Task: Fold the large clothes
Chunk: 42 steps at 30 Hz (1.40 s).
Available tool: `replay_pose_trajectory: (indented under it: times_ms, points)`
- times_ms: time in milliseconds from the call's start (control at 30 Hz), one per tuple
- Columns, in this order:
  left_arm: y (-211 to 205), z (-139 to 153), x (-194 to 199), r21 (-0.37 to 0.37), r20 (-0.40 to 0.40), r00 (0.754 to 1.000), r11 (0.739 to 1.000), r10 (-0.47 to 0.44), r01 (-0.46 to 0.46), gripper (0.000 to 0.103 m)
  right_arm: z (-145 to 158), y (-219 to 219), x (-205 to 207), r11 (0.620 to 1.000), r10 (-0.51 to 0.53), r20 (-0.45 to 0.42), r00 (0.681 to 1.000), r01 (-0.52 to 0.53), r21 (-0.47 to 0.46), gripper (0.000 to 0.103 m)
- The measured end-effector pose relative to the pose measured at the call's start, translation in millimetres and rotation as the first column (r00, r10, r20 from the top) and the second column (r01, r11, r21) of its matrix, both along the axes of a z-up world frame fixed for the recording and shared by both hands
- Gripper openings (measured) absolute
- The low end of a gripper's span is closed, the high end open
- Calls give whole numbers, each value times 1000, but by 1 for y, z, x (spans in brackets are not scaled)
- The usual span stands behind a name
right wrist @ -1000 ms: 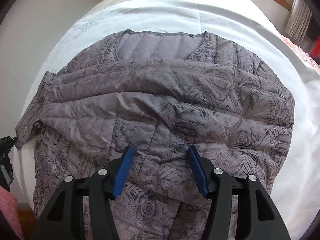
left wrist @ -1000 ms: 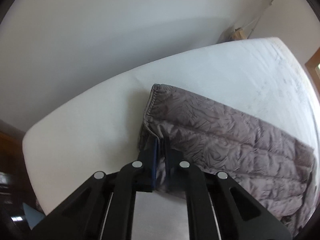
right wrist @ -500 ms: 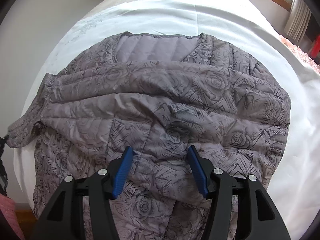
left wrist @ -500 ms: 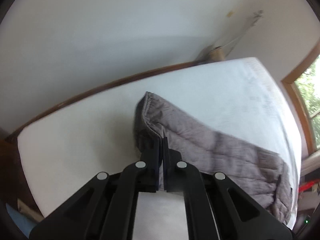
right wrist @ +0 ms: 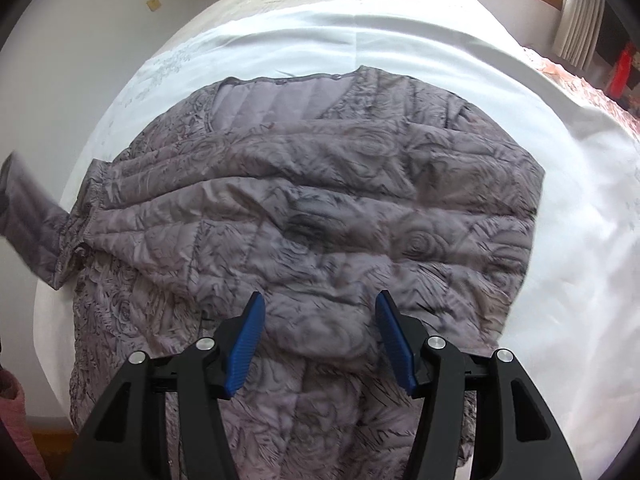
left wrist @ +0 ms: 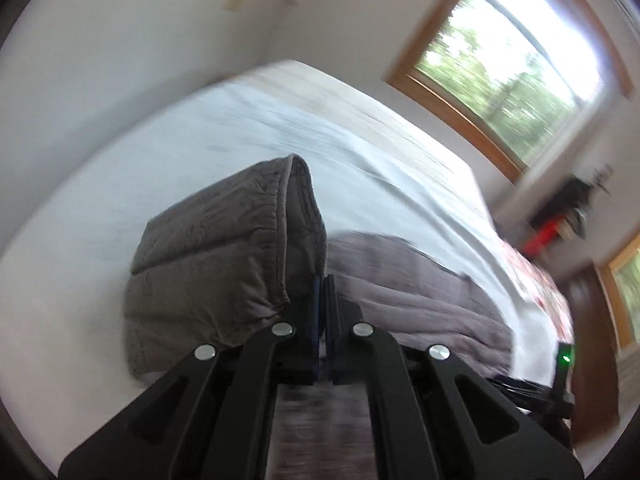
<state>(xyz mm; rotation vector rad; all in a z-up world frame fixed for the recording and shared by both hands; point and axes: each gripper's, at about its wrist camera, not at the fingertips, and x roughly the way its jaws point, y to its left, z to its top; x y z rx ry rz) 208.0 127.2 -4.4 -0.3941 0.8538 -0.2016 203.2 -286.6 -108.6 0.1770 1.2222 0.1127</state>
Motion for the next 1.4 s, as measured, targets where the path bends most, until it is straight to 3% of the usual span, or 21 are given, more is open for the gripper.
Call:
replay_pose_trajectory:
  times_ms: [100,233,333,400,533,633,733,800,900,967,1067,1133,1167,1233,1333,1400]
  points:
    - [-64,-18,46,-17,-17,994,994,-106,105,0,1,-5,-4,1000,-10,7,1000,10,17,58]
    - [-136,-41,64,-12,-47,975,976,-219,218,0,-1,-9,-6,999,-18,6,1000,18,35,58]
    - [-167,-71,84,-13,-112,960,966,-257,257,0,-2,-11,-6,999,-21,6,1000,20,44,58]
    - [-175,-96,105,-6,-161,952,965,-258,261,0,-3,-12,-7,998,-24,5,1000,23,53,58]
    - [-175,-145,104,-18,-266,929,965,-257,262,1,-6,-14,-7,998,-25,0,1000,25,60,58]
    - [-172,-153,93,-48,-267,927,964,-265,262,2,-9,-14,-7,998,-24,-4,1000,24,58,58]
    - [-169,-155,94,-83,-276,923,963,-269,255,3,-10,-12,-4,998,-25,-8,1000,25,52,58]
    - [-153,-142,90,-93,-282,918,960,-280,265,3,-8,-10,-1,999,-21,-7,1000,22,48,58]
    - [-149,-124,80,-164,-271,907,944,-322,286,18,1,-5,5,998,-10,8,1000,9,56,58]
    - [-141,-103,66,-168,-243,911,939,-334,299,48,9,1,11,997,11,22,1000,-13,70,58]
    - [-118,-71,48,-176,-169,928,937,-332,303,50,22,23,29,992,68,42,997,-72,100,58]
    - [-99,-62,46,-149,-149,949,955,-279,258,50,27,37,40,984,104,46,994,-109,142,63]
    - [-86,-60,48,-97,-145,962,971,-231,218,50,30,49,50,976,134,46,990,-140,169,65]
    - [-64,-63,56,94,-165,982,990,-88,104,50,32,68,61,966,178,46,983,-184,180,66]
    - [-44,-77,66,292,-190,981,956,35,22,48,27,102,80,948,245,23,969,-244,206,66]
    - [-32,-91,71,319,-216,975,948,60,12,47,18,116,92,939,261,-6,965,-252,236,67]
